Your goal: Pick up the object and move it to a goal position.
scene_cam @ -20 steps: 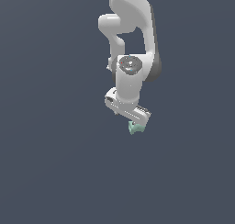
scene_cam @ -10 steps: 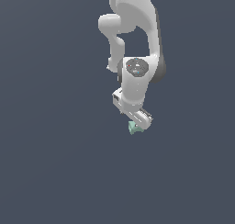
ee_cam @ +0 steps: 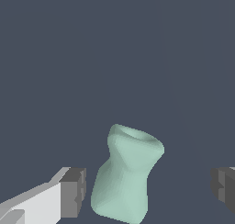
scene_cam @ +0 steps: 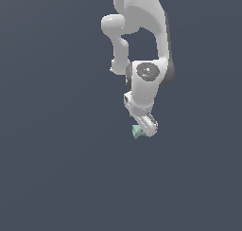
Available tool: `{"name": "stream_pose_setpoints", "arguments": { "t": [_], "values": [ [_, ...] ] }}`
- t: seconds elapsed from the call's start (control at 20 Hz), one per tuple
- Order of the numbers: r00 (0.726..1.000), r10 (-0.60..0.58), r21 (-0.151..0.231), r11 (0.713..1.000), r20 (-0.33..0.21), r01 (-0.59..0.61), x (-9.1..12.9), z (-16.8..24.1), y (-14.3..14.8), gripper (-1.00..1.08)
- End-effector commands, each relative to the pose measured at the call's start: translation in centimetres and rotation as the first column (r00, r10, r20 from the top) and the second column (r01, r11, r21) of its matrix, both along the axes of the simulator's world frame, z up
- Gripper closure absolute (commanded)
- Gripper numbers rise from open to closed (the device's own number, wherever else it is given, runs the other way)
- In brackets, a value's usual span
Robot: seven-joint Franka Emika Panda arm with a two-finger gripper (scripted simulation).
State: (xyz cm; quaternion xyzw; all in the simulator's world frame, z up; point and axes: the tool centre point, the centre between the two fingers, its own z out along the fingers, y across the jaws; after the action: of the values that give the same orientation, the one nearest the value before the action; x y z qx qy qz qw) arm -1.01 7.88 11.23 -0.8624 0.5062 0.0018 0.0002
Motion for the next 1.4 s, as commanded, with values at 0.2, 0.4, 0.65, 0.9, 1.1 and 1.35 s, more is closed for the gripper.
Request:
{"name": "stream_pose_setpoints", "arguments": {
  "t": [0.2, 0.4, 0.65, 0.9, 1.1, 1.35],
  "values": [
    [0.99, -0.142, -0.001, 0.99, 0.001, 0.142, -0.2, -0.5, 1.2, -0.92],
    [0.979, -0.203, -0.002, 0.979, 0.002, 0.203, -0.3, -0.8, 1.7, -0.92],
    [0.967, -0.253, -0.002, 0.967, 0.003, 0.253, -0.4, -1.0, 2.1, -0.92],
    [0.962, -0.274, -0.002, 0.962, 0.003, 0.274, -0.5, -1.0, 2.3, -0.92],
    [0.963, -0.27, -0.002, 0.963, 0.003, 0.27, -0.5, -1.2, 2.3, -0.92],
    [0.962, -0.272, -0.002, 0.962, 0.003, 0.272, -0.5, -2.9, 2.3, -0.92]
  ]
}}
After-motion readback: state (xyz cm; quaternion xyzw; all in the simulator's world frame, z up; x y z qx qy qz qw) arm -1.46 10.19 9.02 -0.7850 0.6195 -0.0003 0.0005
